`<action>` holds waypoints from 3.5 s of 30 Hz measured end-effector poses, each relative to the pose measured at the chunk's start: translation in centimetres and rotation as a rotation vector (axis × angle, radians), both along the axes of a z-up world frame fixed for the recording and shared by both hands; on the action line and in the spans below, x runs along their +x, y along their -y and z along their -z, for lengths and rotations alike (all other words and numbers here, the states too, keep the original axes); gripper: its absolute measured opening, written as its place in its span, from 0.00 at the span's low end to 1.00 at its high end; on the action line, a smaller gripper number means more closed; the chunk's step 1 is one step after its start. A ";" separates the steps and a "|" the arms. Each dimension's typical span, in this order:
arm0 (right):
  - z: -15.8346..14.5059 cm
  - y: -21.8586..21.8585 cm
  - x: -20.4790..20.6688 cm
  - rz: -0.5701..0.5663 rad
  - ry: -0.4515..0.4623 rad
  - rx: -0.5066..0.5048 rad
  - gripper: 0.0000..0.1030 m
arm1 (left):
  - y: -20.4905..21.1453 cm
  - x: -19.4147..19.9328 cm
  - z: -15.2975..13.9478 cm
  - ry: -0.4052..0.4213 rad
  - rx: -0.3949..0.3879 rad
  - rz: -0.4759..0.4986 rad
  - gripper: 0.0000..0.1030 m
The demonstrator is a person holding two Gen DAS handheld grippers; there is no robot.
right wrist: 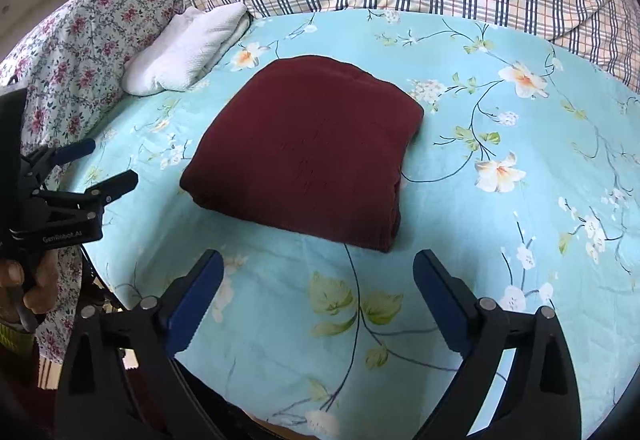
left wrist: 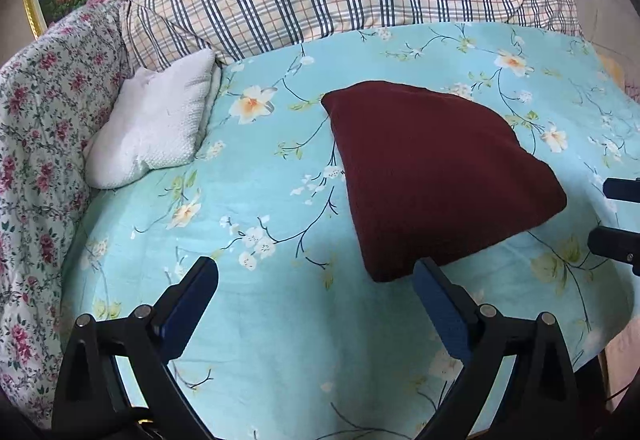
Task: Fold large clothes
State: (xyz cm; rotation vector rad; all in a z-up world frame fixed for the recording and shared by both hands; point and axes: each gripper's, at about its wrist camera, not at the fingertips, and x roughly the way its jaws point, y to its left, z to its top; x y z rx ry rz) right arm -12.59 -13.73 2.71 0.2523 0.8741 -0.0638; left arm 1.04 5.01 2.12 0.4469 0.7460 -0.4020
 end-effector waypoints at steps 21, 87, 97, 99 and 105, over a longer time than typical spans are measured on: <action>4.9 9.4 11.0 0.209 -0.011 0.301 0.90 | 5.1 9.3 3.2 -0.120 -0.061 -0.039 0.98; 5.8 6.5 10.9 0.190 -0.048 0.151 0.25 | 6.5 9.7 5.4 -0.218 -0.125 0.067 1.00; 3.0 3.7 5.8 0.137 -0.004 0.120 0.39 | 4.1 4.2 4.7 -0.163 -0.070 0.065 0.99; 2.8 2.8 4.5 0.126 0.000 0.118 0.40 | 3.5 2.9 4.6 -0.154 -0.068 0.067 0.99; 2.6 0.6 1.9 0.102 -0.002 0.095 0.56 | 2.1 -0.1 4.8 -0.143 -0.047 0.068 0.99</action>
